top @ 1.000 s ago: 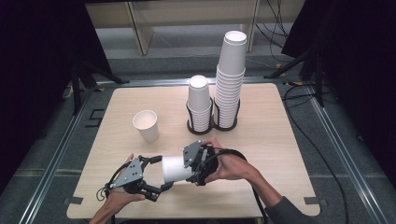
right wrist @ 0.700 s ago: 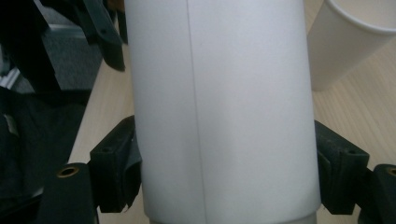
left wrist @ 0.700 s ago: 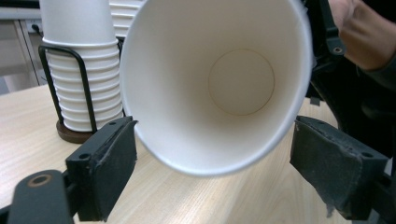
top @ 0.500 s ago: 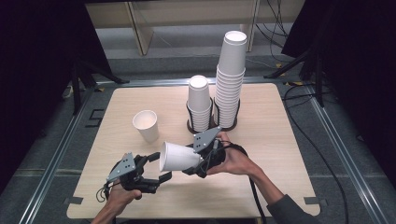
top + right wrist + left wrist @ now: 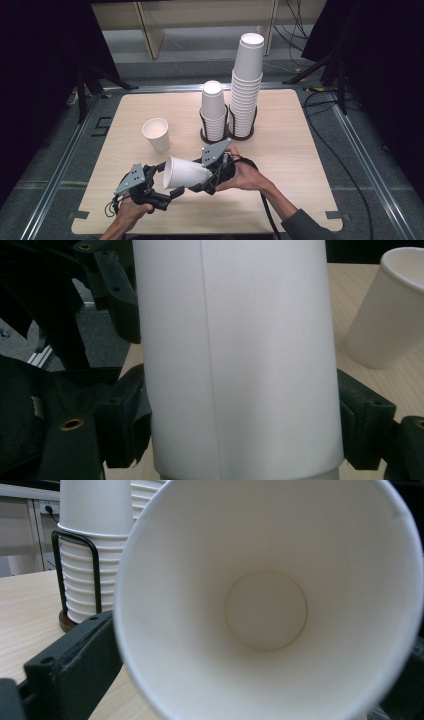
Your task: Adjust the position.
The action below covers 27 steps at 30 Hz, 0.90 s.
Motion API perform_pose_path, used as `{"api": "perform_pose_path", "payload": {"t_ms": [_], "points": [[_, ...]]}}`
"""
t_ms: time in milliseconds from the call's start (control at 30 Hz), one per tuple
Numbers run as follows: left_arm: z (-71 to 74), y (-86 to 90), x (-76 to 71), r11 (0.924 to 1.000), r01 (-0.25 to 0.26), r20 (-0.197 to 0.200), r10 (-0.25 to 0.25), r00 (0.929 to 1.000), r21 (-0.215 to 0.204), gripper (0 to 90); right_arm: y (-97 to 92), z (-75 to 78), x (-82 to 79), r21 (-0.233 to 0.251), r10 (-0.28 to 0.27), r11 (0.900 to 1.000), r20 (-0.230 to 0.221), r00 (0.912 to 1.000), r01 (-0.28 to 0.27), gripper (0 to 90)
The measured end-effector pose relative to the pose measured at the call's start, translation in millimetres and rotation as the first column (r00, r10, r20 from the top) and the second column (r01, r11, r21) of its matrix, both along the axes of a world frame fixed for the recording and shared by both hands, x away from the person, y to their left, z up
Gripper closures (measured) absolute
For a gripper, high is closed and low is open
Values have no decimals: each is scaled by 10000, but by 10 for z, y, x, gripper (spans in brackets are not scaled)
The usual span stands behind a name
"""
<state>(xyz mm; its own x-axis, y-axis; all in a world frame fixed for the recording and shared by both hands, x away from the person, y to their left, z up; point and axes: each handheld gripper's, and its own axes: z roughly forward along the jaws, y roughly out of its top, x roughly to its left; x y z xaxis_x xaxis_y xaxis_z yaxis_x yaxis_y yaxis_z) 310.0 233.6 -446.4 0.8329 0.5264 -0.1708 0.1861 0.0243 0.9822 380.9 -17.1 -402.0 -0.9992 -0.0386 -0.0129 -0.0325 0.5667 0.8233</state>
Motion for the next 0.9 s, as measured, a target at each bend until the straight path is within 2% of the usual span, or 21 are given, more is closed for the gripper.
{"api": "perform_pose_path", "payload": {"t_ms": [33, 100, 200, 233, 300, 333, 500, 567, 600, 733, 833, 900], "points": [[2, -6, -4, 10000, -25, -27, 24, 10000, -87, 0, 14, -14, -9, -27, 25, 10000, -83, 10000, -25, 235], [5, 10, 1, 10000, 15, 169, -14, 9999, -72, 0, 41, -45, -23, -118, 90, 9999, -236, 9997, -93, 234], [17, 22, -4, 9996, 20, 134, -16, 9999, -274, 2, 59, -79, -25, -14, 115, 9999, -467, 9988, -115, 234], [19, 23, -3, 9995, 3, 144, 1, 9999, -325, 11, 65, -89, -16, 105, 107, 9999, -339, 9994, -103, 233], [28, 30, -5, 9994, -53, 129, 58, 9999, -356, 12, 71, -105, -9, 216, 123, 9997, -421, 9990, -114, 232], [33, 31, -5, 9994, -78, 120, 82, 9999, -351, 14, 75, -119, -13, 221, 116, 9997, -616, 9980, -103, 232], [56, 48, -6, 9990, -11, 135, 17, 9999, -438, 56, 74, -158, 0, 324, 109, 9994, -696, 9975, -87, 228], [63, 52, -5, 9996, -38, 121, 42, 9999, -286, 71, 76, -164, 14, 330, 87, 9994, -404, 9991, -73, 221], [64, 48, -4, 9997, -22, 118, 25, 9999, -239, 78, 78, -166, 2, 193, 1, 9998, -502, 9987, 8, 215], [63, 37, -12, 9999, -78, 138, 76, 9999, 102, 107, 108, -173, -22, -383, -419, 9984, -13, 9991, 418, 180], [57, 42, -3, 9994, -117, 119, 114, 9999, 325, 113, 137, -161, -58, -703, -539, 9959, 472, 9974, 571, 177], [61, 36, -6, 9987, -121, 160, 113, 9998, 496, 115, 156, -142, -87, -1093, -594, 9915, 978, 9934, 700, 163]]}}
